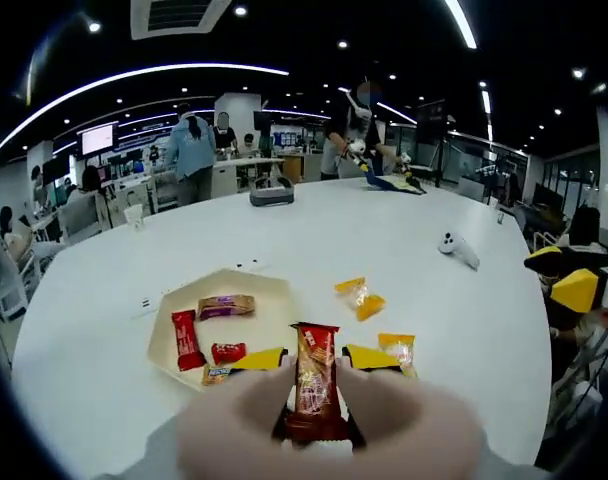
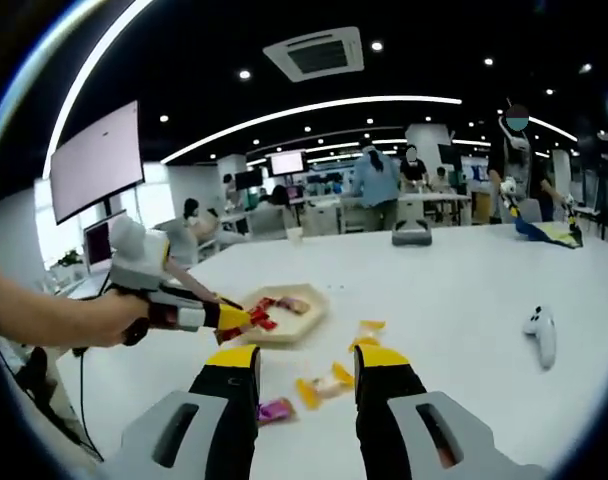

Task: Place the target food into the container with the food tongs after gripping and lifting it, then release it inside without dropping or visibly crushing the food.

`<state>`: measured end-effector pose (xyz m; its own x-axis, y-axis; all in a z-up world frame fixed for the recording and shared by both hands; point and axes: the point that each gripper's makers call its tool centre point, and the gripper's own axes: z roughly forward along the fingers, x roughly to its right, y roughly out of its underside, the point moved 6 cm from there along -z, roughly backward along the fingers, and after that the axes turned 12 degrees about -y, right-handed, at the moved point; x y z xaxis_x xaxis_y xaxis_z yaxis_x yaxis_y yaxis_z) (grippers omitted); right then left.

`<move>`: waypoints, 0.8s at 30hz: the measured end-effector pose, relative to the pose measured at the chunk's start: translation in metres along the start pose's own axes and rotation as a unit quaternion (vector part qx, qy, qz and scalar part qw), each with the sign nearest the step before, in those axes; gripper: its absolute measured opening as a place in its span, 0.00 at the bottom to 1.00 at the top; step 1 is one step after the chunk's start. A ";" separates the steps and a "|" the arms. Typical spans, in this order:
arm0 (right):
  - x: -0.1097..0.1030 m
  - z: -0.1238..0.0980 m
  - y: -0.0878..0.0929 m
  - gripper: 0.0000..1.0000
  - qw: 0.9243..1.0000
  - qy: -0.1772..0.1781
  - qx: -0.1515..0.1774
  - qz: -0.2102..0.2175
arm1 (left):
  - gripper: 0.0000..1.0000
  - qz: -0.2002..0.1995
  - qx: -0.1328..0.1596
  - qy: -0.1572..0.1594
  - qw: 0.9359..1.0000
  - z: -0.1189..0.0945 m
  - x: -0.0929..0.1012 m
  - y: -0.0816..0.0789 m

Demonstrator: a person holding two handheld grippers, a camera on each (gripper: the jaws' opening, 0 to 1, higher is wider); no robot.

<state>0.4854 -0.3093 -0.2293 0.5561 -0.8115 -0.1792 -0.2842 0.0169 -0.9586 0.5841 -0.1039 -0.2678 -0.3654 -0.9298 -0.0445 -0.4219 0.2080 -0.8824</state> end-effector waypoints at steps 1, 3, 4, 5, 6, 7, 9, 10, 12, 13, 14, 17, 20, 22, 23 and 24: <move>0.000 0.000 -0.003 0.37 1.000 -0.001 0.002 0.000 | 0.19 0.002 0.002 0.001 1.000 -0.001 -0.002 -0.002; 0.001 0.001 -0.006 0.38 1.000 -0.002 0.004 -0.003 | 0.19 0.005 0.004 0.001 1.000 -0.002 -0.005 -0.005; 0.001 0.002 -0.007 0.37 1.000 -0.003 0.005 -0.005 | 0.19 0.006 0.007 0.001 1.000 -0.002 -0.007 -0.008; 0.000 0.002 -0.009 0.37 1.000 -0.004 0.006 -0.006 | 0.19 0.008 0.011 0.001 1.000 -0.003 -0.009 -0.011; 0.000 0.002 -0.010 0.37 1.000 -0.005 0.007 -0.006 | 0.19 0.009 0.012 -0.001 1.000 -0.003 -0.012 -0.012; 0.000 0.003 -0.010 0.37 1.000 -0.006 0.008 -0.006 | 0.19 0.007 0.012 -0.001 1.000 -0.003 -0.014 -0.014; -0.001 0.004 -0.010 0.37 1.000 -0.007 0.008 -0.007 | 0.19 0.004 0.014 -0.002 1.000 -0.002 -0.018 -0.018; -0.002 0.005 -0.010 0.37 1.000 -0.008 0.006 -0.006 | 0.19 0.004 0.016 -0.004 1.000 -0.001 -0.021 -0.022; -0.003 0.005 -0.010 0.37 1.000 -0.010 0.007 -0.005 | 0.19 0.002 0.019 -0.006 1.000 0.000 -0.026 -0.026; -0.003 0.005 -0.010 0.37 1.000 -0.011 0.007 -0.005 | 0.19 0.000 0.020 -0.007 1.000 0.001 -0.028 -0.028; -0.004 0.006 -0.011 0.37 1.000 -0.012 0.006 -0.006 | 0.19 -0.002 0.020 -0.007 1.000 0.001 -0.029 -0.030; -0.005 0.006 -0.013 0.37 1.000 -0.015 0.007 -0.007 | 0.19 -0.006 0.022 -0.011 1.000 0.005 -0.035 -0.035; -0.005 0.005 -0.015 0.37 1.000 -0.014 0.010 -0.007 | 0.19 -0.012 0.024 -0.013 1.000 0.009 -0.040 -0.041; -0.005 0.003 -0.017 0.37 1.000 -0.013 0.011 -0.008 | 0.19 -0.015 0.027 -0.013 0.999 0.011 -0.042 -0.046; -0.005 0.003 -0.018 0.37 1.000 -0.012 0.012 -0.008 | 0.19 -0.015 0.028 -0.013 0.999 0.012 -0.042 -0.048; -0.004 0.002 -0.019 0.37 1.000 -0.011 0.013 -0.008 | 0.19 -0.016 0.028 -0.012 0.999 0.013 -0.043 -0.050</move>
<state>0.4909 -0.3053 -0.2106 0.5772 -0.7990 -0.1689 -0.2555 0.0198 -0.9666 0.6320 -0.0790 -0.2277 -0.3317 -0.9430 -0.0269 -0.3857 0.1615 -0.9084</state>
